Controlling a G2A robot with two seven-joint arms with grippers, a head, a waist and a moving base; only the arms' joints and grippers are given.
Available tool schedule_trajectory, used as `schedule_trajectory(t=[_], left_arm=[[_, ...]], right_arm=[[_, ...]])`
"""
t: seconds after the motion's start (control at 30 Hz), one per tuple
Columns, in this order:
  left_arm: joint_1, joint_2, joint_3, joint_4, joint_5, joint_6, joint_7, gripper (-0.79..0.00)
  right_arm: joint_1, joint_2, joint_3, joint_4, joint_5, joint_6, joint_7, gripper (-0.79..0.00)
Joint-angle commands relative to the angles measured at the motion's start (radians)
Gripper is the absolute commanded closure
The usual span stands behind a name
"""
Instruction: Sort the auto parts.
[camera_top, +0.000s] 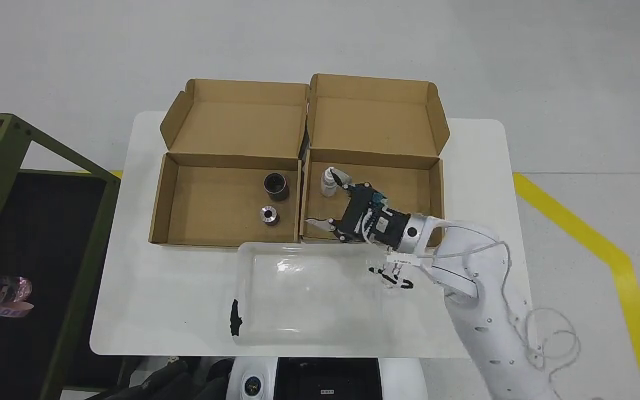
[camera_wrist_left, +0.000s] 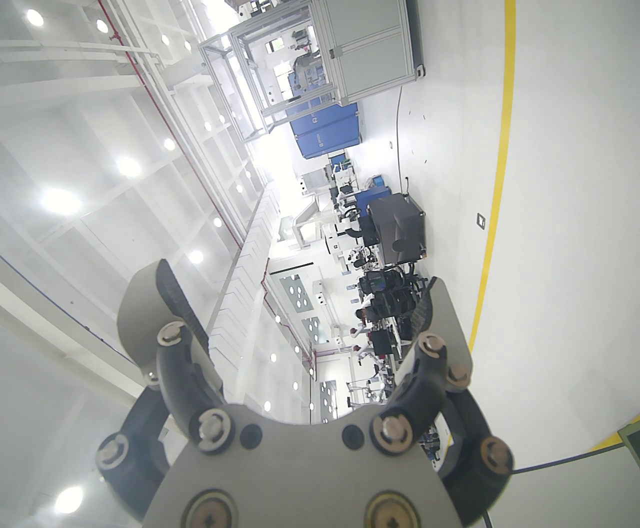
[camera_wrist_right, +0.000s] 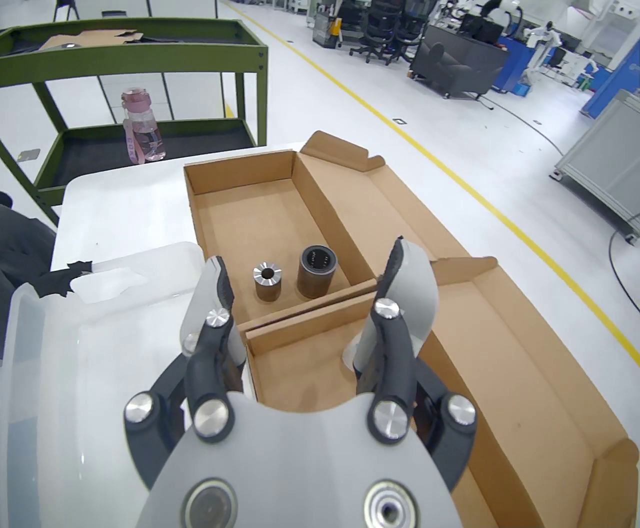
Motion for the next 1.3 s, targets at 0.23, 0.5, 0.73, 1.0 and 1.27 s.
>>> schedule_trajectory(t=[0.23,0.5,0.73,1.0,1.27], left_arm=[[0.000,0.000,0.000,0.000,0.000,0.000,0.000,-0.785],[0.000,0.000,0.000,0.000,0.000,0.000,0.000,-0.785],[0.000,0.000,0.000,0.000,0.000,0.000,0.000,-0.785],[0.000,0.000,0.000,0.000,0.000,0.000,0.000,-0.785],[0.000,0.000,0.000,0.000,0.000,0.000,0.000,-0.785]], right_arm=[[-0.143,0.027,0.160,-0.040,-0.034,0.028,-0.131,-0.686],[-0.242,0.047,0.273,-0.035,-0.053,0.039,-0.223,-0.742],[-0.332,0.059,0.378,-0.046,-0.051,0.077,-0.287,-0.785],[-0.394,0.071,0.469,-0.041,-0.050,0.098,-0.342,-0.785],[-0.430,0.081,0.539,-0.010,-0.029,0.105,-0.384,-0.785]])
